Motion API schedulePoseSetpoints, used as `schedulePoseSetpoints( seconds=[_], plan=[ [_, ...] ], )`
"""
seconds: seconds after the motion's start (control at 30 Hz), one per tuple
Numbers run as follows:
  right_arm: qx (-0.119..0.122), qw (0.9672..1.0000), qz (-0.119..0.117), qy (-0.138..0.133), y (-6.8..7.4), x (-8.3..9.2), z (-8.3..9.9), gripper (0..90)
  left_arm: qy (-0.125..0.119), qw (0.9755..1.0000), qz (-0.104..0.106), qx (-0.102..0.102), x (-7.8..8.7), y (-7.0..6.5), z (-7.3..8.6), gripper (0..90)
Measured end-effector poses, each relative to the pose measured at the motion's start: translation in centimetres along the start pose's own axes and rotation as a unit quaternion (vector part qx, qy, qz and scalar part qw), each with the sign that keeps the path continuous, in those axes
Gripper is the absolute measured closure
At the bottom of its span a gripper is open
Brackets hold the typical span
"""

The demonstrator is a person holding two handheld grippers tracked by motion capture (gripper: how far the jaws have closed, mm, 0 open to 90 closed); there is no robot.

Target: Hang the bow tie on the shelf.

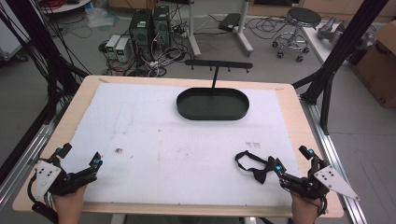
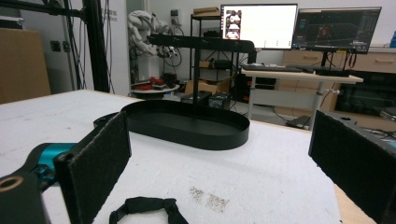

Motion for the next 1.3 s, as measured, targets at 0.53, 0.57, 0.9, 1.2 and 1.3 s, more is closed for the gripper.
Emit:
schedulePoseSetpoints(
  seconds=[0.53,0.57,0.9,1.2,1.3],
  plan=[
    [0.006,0.9993,-0.036,-0.001,0.8,0.0,0.0,4.7,0.006,1.0,0.004,0.002,-0.1,-0.2,0.1,2.1],
    [0.006,0.9993,-0.036,-0.001,0.8,0.0,0.0,4.7,0.005,1.0,0.004,0.003,-0.1,-0.2,0.1,2.1],
    [0.059,0.9833,-0.148,0.088,4.2,-1.2,2.3,4.9,0.007,1.0,0.003,0.003,-0.1,-0.1,0.2,2.1],
    [0.098,0.9588,-0.169,0.206,5.9,-2.5,5.8,21.6,0.007,1.0,0.002,0.004,0.0,0.0,0.2,2.1],
    [0.107,0.9539,-0.16,0.231,5.7,-2.7,6.5,21.9,0.007,1.0,0.002,0.005,-0.1,-0.1,0.2,2.1]
  ],
)
Point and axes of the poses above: each handheld gripper's, and its own axes: x roughly backward along the jaws, z roughly out of its underside, y roughly to its left, the point moved 8 cm from there along -x, roughly forward along the jaws, and after that the axes turned 10 degrees about z, right-handed, at the moved point
